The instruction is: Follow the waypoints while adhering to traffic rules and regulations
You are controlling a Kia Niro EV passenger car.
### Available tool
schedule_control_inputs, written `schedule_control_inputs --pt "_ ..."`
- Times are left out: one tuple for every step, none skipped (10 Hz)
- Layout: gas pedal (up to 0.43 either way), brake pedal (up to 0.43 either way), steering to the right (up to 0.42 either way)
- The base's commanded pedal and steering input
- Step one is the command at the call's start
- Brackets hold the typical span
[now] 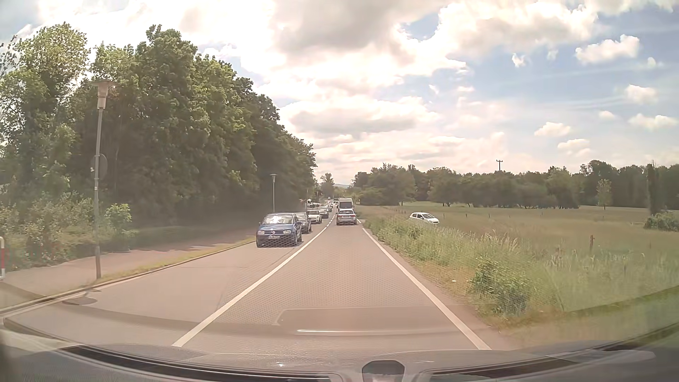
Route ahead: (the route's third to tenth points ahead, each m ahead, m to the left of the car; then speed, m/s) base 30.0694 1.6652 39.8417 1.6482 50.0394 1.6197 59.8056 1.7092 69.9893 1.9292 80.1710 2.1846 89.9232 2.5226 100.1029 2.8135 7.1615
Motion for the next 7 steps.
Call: schedule_control_inputs --pt "0.047 0.0 -0.004" --pt "0.047 0.0 -0.004" --pt "0.047 0.0 -0.005" --pt "0.047 0.0 -0.006" --pt "0.047 0.0 -0.006" --pt "0.047 0.0 -0.006" --pt "0.047 0.0 -0.006"
